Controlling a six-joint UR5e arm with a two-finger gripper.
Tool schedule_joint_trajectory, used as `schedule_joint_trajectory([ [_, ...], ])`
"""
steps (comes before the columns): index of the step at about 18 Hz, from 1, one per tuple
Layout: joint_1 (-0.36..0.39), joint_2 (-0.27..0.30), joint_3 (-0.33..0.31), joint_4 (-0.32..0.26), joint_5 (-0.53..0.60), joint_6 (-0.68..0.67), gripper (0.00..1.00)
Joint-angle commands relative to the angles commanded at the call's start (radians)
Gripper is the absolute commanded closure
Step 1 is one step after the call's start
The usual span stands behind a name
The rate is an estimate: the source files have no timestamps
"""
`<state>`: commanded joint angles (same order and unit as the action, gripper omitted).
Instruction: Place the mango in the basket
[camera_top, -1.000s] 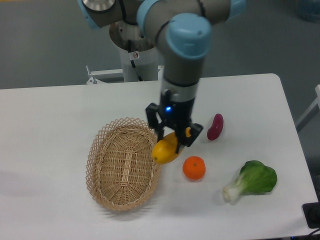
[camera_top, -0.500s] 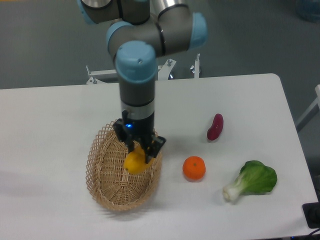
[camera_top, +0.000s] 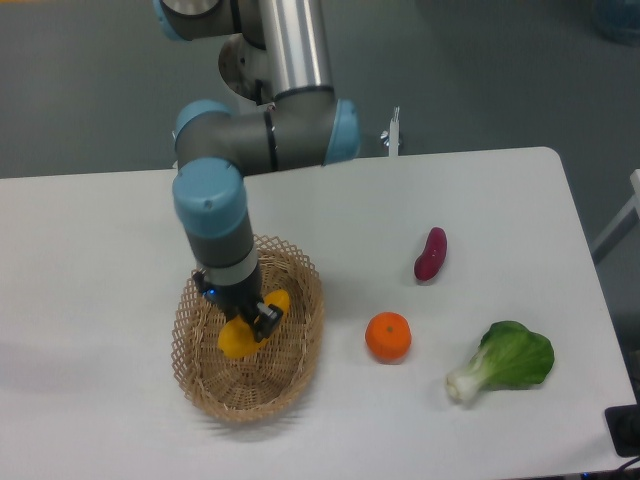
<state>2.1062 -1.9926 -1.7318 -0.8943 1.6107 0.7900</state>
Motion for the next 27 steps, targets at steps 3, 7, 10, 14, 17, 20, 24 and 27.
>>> schedule_joint_trajectory([
  [3, -0.02, -0.008, -0.014, 0.002, 0.0, 0.0, 0.47],
  [7, -0.022, -0.008, -0.012, 0.002, 0.0, -0.002, 0.33],
  [10, -0.022, -0.008, -0.008, 0.006, 0.0, 0.0, 0.0],
  [14, -0.02, 0.006, 0.008, 0.006, 0.0, -0.002, 0.0],
  [17, -0.012, 0.015, 0.049, 0.003, 0.003, -0.002, 0.0],
  [20, 0.041, 0.029, 0.095, -0.009, 0.002, 0.012, 0.0],
  [24, 0.13, 0.046, 0.185, -0.096, -0.002, 0.078, 0.0],
  [27, 0.205, 0.067, 0.257, -0.213, -0.009, 0.17, 0.0],
])
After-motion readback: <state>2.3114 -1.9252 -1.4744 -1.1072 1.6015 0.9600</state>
